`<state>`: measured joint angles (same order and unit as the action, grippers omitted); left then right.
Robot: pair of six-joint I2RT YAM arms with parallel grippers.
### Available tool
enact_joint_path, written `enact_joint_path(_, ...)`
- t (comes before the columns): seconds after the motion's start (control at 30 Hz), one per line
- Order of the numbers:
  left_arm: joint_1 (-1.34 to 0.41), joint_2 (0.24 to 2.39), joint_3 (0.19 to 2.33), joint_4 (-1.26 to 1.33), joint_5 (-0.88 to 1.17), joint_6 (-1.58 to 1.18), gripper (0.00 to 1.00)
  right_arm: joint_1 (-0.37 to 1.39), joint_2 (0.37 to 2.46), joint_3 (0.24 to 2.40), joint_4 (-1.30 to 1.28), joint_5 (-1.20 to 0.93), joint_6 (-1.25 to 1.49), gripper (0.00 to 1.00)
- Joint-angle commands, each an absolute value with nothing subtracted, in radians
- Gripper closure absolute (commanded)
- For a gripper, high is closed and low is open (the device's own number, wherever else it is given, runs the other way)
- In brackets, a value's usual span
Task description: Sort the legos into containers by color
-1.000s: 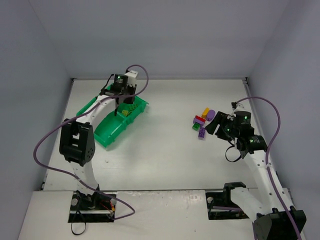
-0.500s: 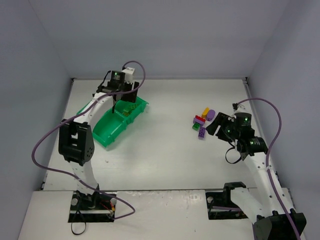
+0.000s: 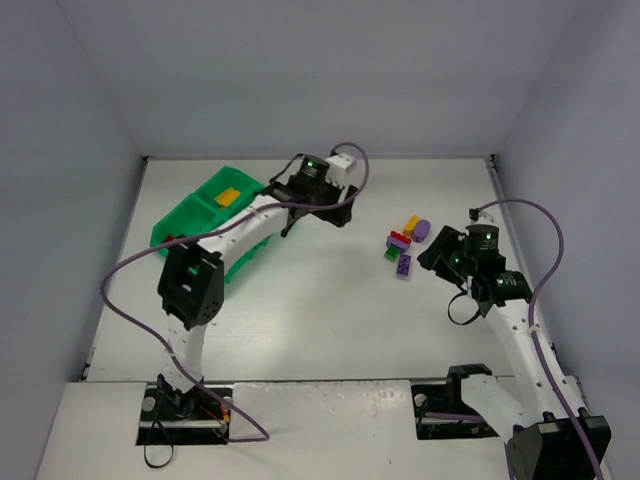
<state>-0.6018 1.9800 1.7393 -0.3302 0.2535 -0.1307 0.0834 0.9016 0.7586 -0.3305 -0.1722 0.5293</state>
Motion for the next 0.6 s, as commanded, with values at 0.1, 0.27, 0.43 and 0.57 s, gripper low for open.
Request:
enact_joint_path(0.1, -0.751, 2.104, 1.879, -0.25, 0.167, -0.259, 0.3, 0.074, 0.922, 0.755, -0.31, -0.109, 0.584, 0.5)
enact_joint_path(0.27, -0.813, 2.197, 1.963, -0.232, 0.117, -0.275, 0.29, 0.074, 0.92, 0.765, -0.316, -0.106, 0.583, 0.49)
enact_joint_path(0.43, -0.856, 2.252, 1.993, -0.218, 0.077, -0.268, 0.29, 0.071, 0.905, 0.77, -0.324, -0.106, 0.577, 0.49)
enact_joint_path(0.57, -0.893, 2.318, 2.031, -0.195, 0.061, -0.258, 0.29, 0.066, 0.882, 0.776, -0.344, -0.1, 0.56, 0.48)
